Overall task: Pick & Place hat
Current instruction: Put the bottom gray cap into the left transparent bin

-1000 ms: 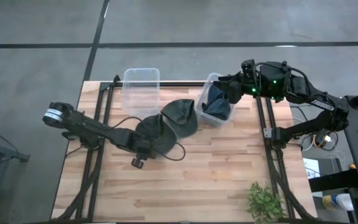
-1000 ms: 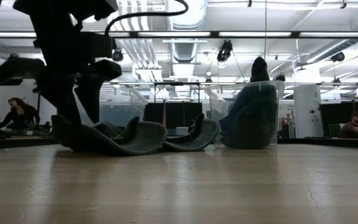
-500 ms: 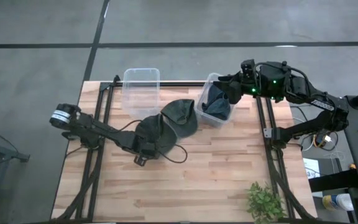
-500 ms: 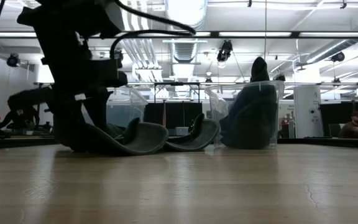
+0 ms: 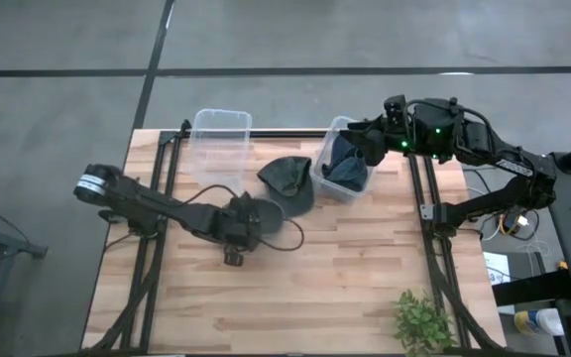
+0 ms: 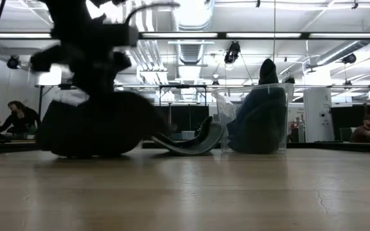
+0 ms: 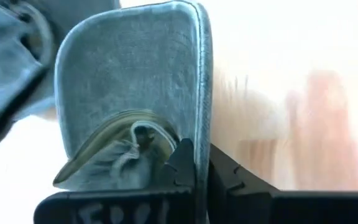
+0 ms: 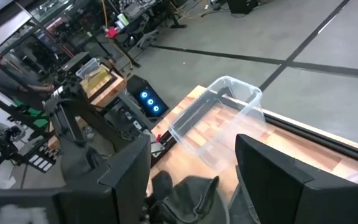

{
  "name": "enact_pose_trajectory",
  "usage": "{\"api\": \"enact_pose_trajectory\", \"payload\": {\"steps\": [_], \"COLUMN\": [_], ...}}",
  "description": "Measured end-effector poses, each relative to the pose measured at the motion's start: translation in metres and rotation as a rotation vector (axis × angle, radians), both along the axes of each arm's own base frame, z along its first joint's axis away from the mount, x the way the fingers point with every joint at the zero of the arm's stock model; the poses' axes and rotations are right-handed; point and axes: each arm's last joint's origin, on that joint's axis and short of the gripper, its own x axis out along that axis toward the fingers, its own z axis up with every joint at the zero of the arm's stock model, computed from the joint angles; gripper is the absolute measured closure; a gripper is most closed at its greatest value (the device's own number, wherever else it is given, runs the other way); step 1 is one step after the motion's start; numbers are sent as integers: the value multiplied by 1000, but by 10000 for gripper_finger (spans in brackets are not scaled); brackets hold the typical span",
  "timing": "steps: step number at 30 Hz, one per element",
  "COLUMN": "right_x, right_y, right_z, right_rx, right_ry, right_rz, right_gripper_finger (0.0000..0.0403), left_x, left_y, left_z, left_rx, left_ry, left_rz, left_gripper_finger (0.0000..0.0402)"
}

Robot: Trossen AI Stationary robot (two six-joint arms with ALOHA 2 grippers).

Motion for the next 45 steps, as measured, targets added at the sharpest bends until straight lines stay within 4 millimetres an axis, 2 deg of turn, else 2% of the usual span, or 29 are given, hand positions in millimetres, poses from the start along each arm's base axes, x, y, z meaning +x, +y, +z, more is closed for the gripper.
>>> {"api": "enact_pose_trajectory", "payload": {"steps": [7,10,15,21,24,28,34,39,45], "right_x": [0,1,3,9,14,26,54,76,87], "right_y": [1,3,6,11,15,21,23,21,18], "right_z": [0,0,-3,-6,-10,-17,-36,-50,-61], "right_rx": [29,89,246,441,537,665,846,878,908], "right_ry": [-7,-24,-39,-40,-30,3,75,107,136], "right_rz": [31,70,142,261,279,278,261,251,218], "right_gripper_finger": [174,174,174,174,174,174,174,174,180], "left_x": [6,8,16,17,16,16,18,21,21], "left_y": [-5,-6,-8,-5,-1,2,0,-6,-11], "left_z": [50,71,114,170,186,195,192,188,185], "left_rx": [-185,-284,-432,-429,-407,-307,-129,-15,111], "left_ry": [-117,-139,-286,-542,-621,-680,-661,-603,-582], "left_rz": [100,213,359,509,555,575,490,361,320], "left_gripper_finger": [395,396,396,396,396,396,396,396,396]}}
